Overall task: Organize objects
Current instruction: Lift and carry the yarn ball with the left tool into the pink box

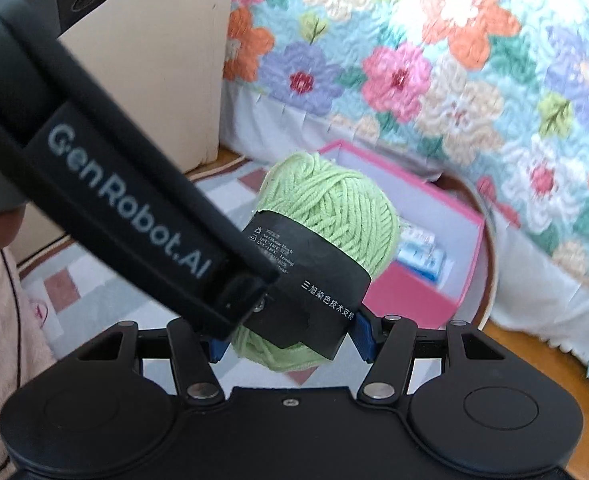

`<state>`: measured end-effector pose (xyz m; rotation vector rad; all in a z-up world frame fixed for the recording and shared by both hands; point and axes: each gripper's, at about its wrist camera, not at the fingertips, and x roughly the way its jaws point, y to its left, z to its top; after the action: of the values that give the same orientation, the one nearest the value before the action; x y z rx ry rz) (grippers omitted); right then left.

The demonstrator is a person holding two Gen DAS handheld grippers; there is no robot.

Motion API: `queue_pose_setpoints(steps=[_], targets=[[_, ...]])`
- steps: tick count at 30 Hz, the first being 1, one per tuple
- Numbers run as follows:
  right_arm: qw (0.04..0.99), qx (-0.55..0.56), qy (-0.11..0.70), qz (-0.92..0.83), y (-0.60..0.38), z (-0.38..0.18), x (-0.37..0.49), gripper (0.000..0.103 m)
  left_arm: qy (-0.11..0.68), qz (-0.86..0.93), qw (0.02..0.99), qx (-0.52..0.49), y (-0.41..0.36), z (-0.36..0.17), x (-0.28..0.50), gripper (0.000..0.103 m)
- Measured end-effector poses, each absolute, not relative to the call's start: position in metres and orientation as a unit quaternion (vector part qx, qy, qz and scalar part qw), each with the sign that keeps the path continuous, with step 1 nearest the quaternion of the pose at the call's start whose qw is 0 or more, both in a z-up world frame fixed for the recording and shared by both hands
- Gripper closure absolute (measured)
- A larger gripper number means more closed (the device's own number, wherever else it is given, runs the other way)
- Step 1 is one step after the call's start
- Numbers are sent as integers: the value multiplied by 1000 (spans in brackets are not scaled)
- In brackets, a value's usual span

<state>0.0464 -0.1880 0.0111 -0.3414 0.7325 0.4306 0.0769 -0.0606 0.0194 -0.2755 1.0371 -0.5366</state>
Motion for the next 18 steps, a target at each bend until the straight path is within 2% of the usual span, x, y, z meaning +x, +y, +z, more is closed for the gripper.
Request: queue_pose_setpoints(steps=[5,10,18], targets=[[907,-154,338,201,-194,35,74,39,457,-247,845,-122,-70,43,97,54],[910,-167,331,185,-196,38,104,39,454,-246,847,-126,-80,45,134,53],[908,-141,364,151,-213,14,182,39,441,-233,855,-139,-96,12,204,53]])
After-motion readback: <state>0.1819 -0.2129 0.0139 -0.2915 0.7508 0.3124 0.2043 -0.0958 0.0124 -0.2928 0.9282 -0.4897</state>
